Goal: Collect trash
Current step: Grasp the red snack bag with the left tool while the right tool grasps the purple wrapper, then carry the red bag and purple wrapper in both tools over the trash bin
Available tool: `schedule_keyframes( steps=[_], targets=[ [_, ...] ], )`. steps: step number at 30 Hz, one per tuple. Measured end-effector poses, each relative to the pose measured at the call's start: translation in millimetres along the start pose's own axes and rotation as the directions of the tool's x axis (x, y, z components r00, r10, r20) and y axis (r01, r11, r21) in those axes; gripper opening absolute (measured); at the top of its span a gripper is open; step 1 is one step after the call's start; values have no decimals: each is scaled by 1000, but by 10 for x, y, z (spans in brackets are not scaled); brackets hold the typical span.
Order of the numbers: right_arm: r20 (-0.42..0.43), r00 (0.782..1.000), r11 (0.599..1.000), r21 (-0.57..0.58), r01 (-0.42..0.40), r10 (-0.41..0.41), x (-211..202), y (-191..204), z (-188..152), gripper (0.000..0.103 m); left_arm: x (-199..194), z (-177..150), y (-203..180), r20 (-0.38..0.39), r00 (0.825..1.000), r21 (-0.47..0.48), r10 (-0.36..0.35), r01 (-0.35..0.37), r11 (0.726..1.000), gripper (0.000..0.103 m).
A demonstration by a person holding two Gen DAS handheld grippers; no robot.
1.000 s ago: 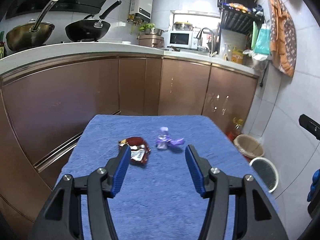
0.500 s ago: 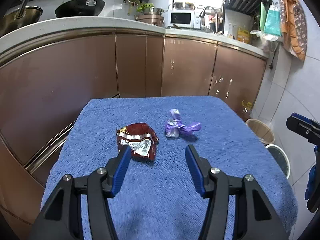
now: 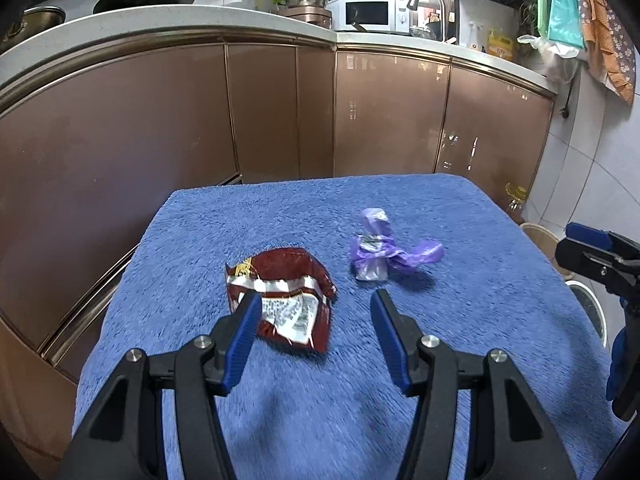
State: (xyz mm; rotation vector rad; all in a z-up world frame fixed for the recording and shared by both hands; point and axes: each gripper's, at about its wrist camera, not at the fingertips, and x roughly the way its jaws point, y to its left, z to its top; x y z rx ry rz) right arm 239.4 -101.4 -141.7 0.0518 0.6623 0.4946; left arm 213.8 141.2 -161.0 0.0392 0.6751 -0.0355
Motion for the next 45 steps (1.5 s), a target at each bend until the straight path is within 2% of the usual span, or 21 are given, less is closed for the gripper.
schedule_keyframes(
  steps=[10,16,18,22,24,26,28,29,30,31,34,38,41,45],
  targets=[
    [-95,989,988,-101,-119,110,851,245,253,103,561,77,76,-64,997,69,-43,47,996,54],
    [-173,971,978,-99,-184,165,1363,335,263,88,873,-58,86,-148,988,77,-45,57,995,52],
    [-197,964,976,-89,-200,180,1485,334,252,80,914,-80,106,-167,984,64,-58,70,996,38],
    [-229,953,971,-81,-224,200,1647,368,244,76,953,-82,131,-178,982,44,-66,75,996,37],
    [-239,949,969,-82,-233,208,1696,388,265,72,972,-84,138,-183,981,42,-72,81,996,29],
    [-260,943,969,-75,-236,209,1764,397,265,59,974,-73,148,-184,980,38,-79,87,995,27],
    [-282,935,968,-64,-242,215,1827,387,258,52,963,-76,153,-183,980,37,-85,93,995,24],
    [-279,935,968,-63,-245,218,1813,384,255,51,955,-78,146,-181,980,40,-85,94,995,22],
    [-278,935,967,-63,-247,221,1794,381,254,51,951,-78,141,-178,980,45,-86,95,994,14],
    [-275,935,966,-66,-250,223,1777,385,247,50,944,-79,133,-177,981,48,-84,94,994,12],
    [-251,940,965,-63,-256,233,1670,366,228,48,905,-82,136,-168,983,40,-70,78,996,10],
    [-197,949,966,-28,-257,246,1354,238,187,48,774,-48,117,-148,985,10,-88,91,996,8],
    [-156,959,970,-1,-242,239,1028,63,130,48,638,10,-44,-133,985,26,-111,116,993,8],
    [-87,977,980,58,-189,194,454,-302,9,48,446,98,-571,-125,974,95,-191,203,975,8]
  ],
)
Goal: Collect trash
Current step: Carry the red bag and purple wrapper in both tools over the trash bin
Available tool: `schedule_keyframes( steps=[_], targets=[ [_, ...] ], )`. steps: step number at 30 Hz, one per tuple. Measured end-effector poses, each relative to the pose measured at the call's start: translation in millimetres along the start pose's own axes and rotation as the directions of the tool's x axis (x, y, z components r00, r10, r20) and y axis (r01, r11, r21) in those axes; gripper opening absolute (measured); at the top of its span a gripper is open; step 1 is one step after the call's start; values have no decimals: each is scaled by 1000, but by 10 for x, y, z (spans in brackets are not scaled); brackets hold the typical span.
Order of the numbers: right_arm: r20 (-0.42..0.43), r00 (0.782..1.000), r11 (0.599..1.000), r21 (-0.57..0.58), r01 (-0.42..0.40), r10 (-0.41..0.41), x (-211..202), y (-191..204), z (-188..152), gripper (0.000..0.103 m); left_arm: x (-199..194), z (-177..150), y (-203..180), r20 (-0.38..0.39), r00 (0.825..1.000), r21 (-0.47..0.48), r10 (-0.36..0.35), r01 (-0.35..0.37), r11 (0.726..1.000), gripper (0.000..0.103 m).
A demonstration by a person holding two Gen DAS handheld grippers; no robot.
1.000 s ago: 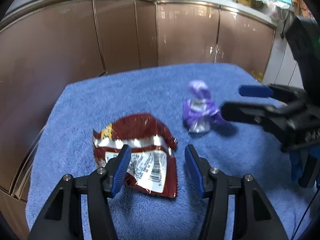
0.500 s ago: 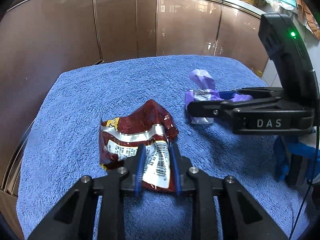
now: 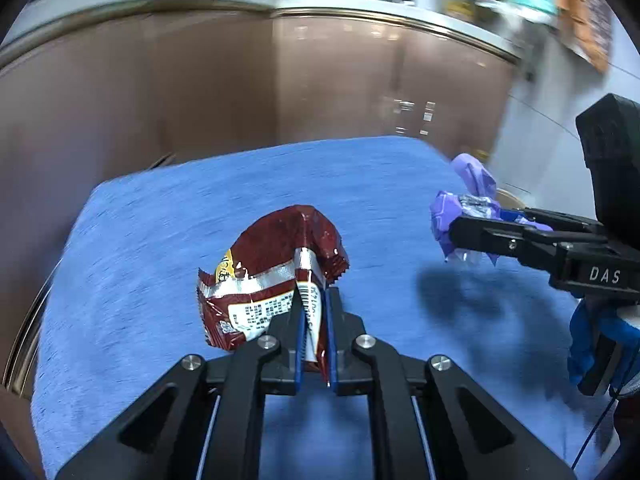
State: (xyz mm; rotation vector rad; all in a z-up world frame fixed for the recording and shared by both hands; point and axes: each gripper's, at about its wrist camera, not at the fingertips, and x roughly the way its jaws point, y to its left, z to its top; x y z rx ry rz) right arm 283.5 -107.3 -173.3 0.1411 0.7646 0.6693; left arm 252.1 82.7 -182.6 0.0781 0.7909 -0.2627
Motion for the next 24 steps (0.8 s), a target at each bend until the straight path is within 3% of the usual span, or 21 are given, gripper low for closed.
schedule_keyframes(
  steps=[3,6,9,13,18,24],
  targets=[
    [45,997,996,58,66,-69,-479,-266,-136,48,-3,92,-471,-5,997,57,-81,81,995,8],
    [78,982,980,119,160,-169,-949,-571,-322,48,67,221,-1068,-24,982,113,-187,188,976,8],
    [86,953,941,206,268,-290,-1414,-959,-589,48,154,350,-1667,-51,960,165,-276,280,946,8],
    [41,893,851,326,412,-448,-1927,-1536,-1004,48,324,509,-2497,-107,922,218,-373,387,896,8],
    [-51,830,738,429,520,-555,-2206,-2154,-1444,48,691,619,-3323,-177,893,256,-415,449,856,9],
    [-124,808,670,494,554,-576,-2236,-2677,-1747,49,1277,658,-4028,-279,868,251,-411,479,841,12]
  ],
)
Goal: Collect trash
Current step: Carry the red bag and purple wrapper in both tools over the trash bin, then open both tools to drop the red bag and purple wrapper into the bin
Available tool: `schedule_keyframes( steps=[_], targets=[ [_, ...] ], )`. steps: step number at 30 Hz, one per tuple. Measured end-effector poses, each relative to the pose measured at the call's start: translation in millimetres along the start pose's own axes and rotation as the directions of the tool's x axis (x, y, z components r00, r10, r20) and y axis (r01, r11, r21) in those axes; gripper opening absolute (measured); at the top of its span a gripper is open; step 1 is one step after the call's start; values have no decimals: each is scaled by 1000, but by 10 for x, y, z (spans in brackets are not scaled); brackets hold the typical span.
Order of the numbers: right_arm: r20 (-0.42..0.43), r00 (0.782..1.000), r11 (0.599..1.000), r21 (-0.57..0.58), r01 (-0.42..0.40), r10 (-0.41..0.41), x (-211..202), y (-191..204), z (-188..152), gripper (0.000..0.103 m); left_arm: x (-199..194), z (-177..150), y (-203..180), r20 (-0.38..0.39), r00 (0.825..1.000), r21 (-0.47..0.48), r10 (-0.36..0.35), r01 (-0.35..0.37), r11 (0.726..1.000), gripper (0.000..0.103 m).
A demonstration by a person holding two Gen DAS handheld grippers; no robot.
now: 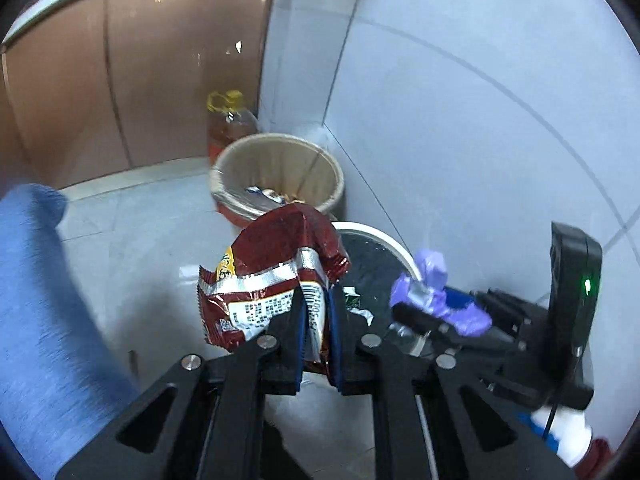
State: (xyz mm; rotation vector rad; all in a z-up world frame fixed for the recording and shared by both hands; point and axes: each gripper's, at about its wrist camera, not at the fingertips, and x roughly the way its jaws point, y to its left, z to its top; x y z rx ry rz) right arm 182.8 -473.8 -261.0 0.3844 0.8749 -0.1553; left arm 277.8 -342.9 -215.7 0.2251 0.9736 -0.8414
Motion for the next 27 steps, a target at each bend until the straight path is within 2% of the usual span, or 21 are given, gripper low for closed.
schedule_keyframes(
  steps=[7,13,21,27],
  targets=[
    [-34,999,999,29,33,-32,255,-254,-18,52,546,195,-140,-63,997,-50,-48,45,998,15],
    [-57,995,996,30,85,-83,388,-356,-50,62,755,276,-151,-81,995,-93,-62,54,994,35],
    [-40,991,992,2,126,-126,186,-228,-165,69,608,257,-175,-52,994,-108,-92,86,990,38],
    [3,993,993,-7,121,-121,-124,-37,-274,72,113,121,-207,32,998,-80,-56,59,995,39]
  ],
)
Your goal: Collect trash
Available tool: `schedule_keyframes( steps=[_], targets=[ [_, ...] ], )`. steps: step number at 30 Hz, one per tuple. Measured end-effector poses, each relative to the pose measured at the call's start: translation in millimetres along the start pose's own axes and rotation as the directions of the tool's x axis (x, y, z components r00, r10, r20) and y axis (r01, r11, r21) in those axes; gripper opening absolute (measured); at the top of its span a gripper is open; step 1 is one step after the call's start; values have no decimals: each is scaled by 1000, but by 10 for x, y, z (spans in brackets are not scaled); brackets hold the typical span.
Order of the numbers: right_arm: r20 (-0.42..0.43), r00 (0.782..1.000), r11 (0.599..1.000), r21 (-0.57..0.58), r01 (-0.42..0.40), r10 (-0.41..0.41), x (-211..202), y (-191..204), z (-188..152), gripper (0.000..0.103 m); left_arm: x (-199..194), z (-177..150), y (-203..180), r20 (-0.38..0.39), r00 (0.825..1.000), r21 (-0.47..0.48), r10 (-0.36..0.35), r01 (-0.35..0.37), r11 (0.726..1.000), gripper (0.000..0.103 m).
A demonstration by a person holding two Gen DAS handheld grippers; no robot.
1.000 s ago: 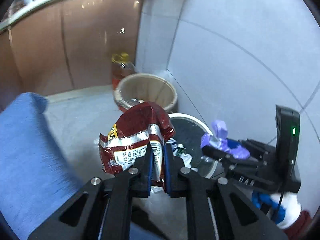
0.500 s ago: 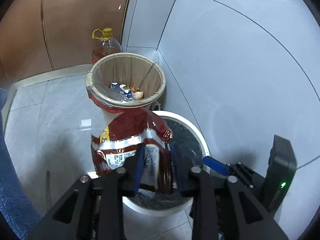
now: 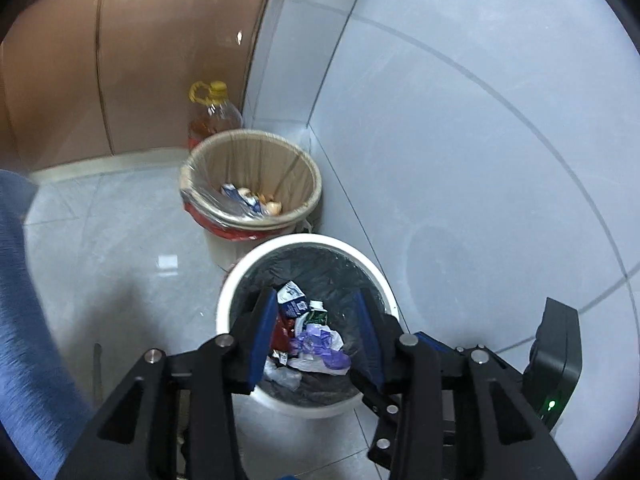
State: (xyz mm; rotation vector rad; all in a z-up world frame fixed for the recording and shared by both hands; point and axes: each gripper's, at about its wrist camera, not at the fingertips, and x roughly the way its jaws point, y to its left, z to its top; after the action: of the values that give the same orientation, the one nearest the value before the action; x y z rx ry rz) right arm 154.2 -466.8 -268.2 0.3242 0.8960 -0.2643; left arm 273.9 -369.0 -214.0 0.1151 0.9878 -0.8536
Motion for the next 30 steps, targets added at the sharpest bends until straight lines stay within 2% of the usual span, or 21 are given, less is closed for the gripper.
schedule_keyframes(
  steps=[1,3,6,9,12,16,23,30],
  targets=[
    [10,1000,1000,-4,-4,4,-84,46,-24,73,-143,-34,-4,26,1000,11,11,-11,1000,40],
    [32,999,1000,-16,-16,16,-258,159,-61,75,-399,-106,16,79,996,21,46,-48,999,50],
    [66,997,998,-40,-38,40,-485,333,-79,78,-840,-246,79,156,984,16,88,-91,996,50],
    [100,993,995,-72,-63,70,-707,516,-95,79,-1327,-458,91,242,957,50,163,-180,983,50],
    [134,986,990,-113,-89,104,-981,743,-145,80,-1734,-685,114,291,935,57,204,-230,972,50],
    [166,975,978,-176,-117,146,-1337,1081,-283,90,-2156,-999,223,328,907,30,265,-291,956,51],
    [203,962,961,-244,-129,180,-1775,1545,-580,103,-2844,-1688,536,372,835,-79,406,-407,910,56],
    [309,937,959,-272,-75,161,-2156,1794,-832,103,-3383,-2254,683,400,735,-194,547,-516,835,56]
  ],
)
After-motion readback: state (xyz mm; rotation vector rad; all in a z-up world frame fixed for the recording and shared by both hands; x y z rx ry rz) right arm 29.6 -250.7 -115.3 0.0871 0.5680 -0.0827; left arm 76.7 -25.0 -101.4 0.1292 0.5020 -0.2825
